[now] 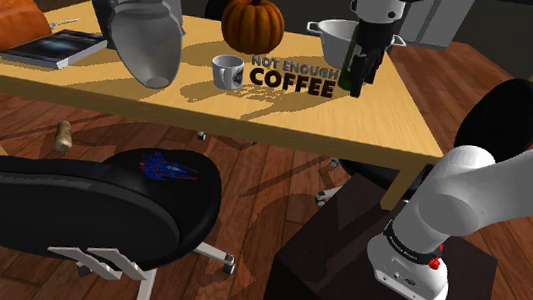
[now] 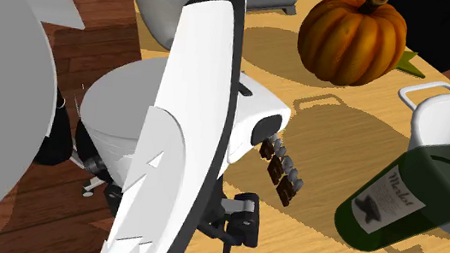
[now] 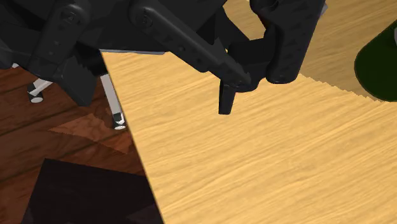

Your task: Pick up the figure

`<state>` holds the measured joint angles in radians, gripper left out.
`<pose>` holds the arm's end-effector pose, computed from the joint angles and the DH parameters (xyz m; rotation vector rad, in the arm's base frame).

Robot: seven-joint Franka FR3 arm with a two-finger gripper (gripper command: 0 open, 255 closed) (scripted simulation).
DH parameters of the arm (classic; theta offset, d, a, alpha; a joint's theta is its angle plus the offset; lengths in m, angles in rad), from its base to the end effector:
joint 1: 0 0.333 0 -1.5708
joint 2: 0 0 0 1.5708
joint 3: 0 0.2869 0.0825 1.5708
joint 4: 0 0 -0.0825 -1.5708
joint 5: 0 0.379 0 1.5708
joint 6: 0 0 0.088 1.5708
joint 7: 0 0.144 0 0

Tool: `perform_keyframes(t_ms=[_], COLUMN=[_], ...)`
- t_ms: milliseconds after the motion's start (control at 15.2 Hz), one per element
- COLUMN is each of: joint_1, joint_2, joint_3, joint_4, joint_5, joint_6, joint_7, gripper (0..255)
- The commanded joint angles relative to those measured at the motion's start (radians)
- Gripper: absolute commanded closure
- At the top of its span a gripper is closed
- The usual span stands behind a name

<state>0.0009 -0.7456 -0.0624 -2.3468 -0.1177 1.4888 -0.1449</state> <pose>0.3173 -0.0398 0.5175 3.0679 0.1525 -0.1844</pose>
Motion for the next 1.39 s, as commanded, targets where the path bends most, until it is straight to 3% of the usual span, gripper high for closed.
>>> perform_keyframes(t_ms=[0,594,1320], joint_1=[0.000,0.046,0.082], joint_2=[0.000,0.317,0.724], joint_3=[0.000,-0.100,-0.156], joint_4=[0.000,0.194,0.560], joint_5=[0.000,-0.051,-0.003], joint_6=[0.000,0.167,0.258], joint_7=[0.000,-0.250,-0.551], gripper=[0,0,0])
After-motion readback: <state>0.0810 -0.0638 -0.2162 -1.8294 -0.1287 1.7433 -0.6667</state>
